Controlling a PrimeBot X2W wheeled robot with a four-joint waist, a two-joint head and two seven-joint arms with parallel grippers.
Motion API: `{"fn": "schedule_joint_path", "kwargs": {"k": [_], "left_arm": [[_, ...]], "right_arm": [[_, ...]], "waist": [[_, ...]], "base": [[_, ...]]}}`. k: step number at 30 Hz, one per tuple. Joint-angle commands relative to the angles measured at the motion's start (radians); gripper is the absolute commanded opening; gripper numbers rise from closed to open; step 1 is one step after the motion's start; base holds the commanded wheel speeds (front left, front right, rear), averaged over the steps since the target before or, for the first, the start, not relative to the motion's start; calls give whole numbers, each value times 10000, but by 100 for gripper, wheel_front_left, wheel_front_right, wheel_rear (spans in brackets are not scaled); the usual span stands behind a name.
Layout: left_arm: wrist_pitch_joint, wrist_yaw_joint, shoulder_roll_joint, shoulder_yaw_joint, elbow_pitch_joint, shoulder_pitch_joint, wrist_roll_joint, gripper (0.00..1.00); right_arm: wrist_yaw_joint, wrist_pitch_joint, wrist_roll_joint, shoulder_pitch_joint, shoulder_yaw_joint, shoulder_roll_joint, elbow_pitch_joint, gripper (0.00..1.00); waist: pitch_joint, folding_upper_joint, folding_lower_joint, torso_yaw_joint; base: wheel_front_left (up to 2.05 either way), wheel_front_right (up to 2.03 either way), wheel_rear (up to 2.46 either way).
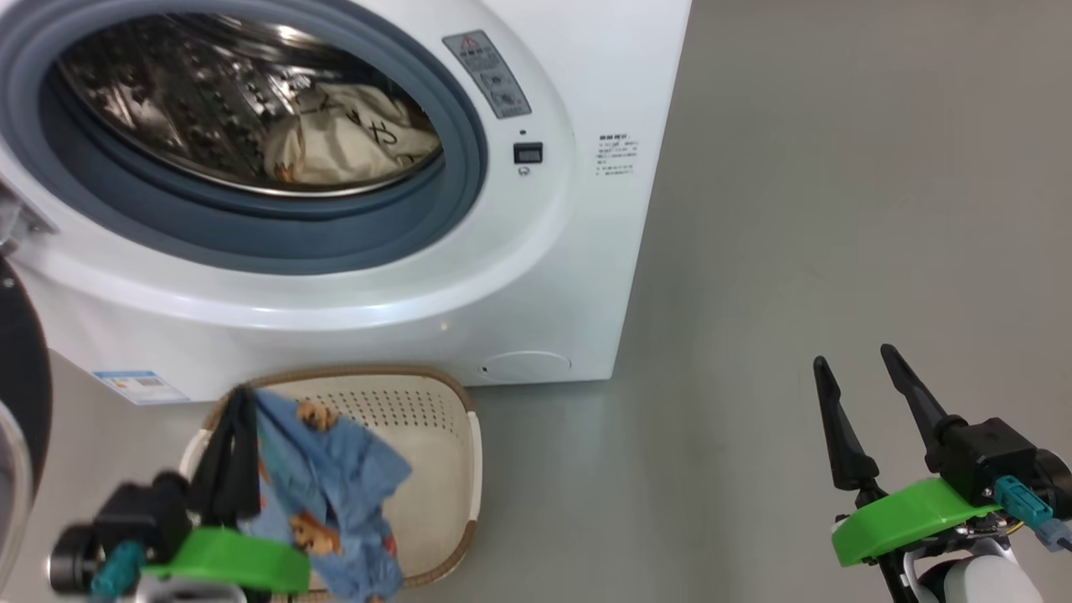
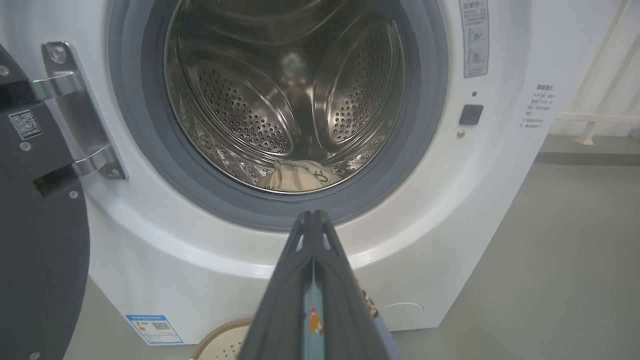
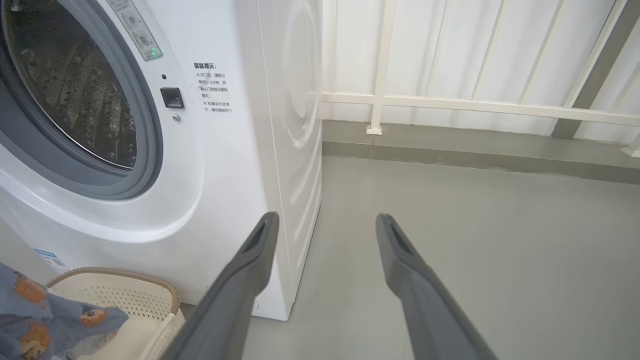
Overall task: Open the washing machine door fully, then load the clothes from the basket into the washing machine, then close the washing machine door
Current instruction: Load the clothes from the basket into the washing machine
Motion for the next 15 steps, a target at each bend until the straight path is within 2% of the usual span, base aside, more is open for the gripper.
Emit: {"fn": "schedule_joint_path", "kwargs": {"k": [1,15], "left_arm": [[-74,-22,164,275,-400,-733,145,0],[-74,-104,1151,14,585,-4247,213,0]], "right_arm": [[16,-99,15,-311,251,-1,-294,100],[16,-273,11,-946,255,-1,-433,100]], "waist": [[419,0,0,-178],[2357,0,0,-943]], "base": [[0,0,0],[0,0,0]]}}
